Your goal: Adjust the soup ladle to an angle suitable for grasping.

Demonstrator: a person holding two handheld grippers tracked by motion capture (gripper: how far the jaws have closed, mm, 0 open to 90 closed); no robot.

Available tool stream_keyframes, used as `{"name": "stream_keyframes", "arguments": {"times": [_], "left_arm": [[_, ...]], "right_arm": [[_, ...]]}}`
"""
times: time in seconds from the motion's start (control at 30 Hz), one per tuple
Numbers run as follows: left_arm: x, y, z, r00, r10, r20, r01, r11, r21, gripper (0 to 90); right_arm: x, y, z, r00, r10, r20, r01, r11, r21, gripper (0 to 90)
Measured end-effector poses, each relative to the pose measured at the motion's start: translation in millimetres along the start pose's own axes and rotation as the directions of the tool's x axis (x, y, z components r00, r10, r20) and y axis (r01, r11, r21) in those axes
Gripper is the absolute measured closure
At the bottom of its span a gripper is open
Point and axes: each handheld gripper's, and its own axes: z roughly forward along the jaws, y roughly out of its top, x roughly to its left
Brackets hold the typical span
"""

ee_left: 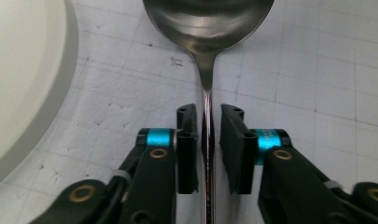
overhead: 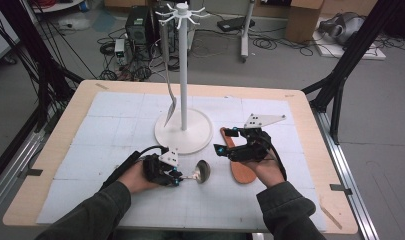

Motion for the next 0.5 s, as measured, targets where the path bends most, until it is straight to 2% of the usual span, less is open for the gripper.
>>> {"name": "stream_keyframes", "arguments": {"times": [0.17, 0.4, 0.5], "left_arm": [[0.7, -2.7, -10.4, 0.9999, -0.01, 0.001, 0.01, 0.999, -0.044, 68.0], [1.6, -14.1, -25.5, 0.9987, -0.048, -0.015, 0.047, 0.9965, -0.068, 64.9], [2.2, -16.8, -31.5, 0.9986, -0.051, -0.015, 0.05, 0.9967, -0.064, 63.6]], "right_arm": [[0.1, -0.2, 1.4, 1.0, -0.002, -0.001, 0.002, 1.0, 0.003, 26.2], [1.0, -0.8, 3.3, 1.0, 0.0, -0.002, 0.0, 1.0, 0.014, 26.1], [1.2, -0.6, 3.6, 1.0, -0.001, -0.002, 0.001, 1.0, 0.011, 26.1]]}}
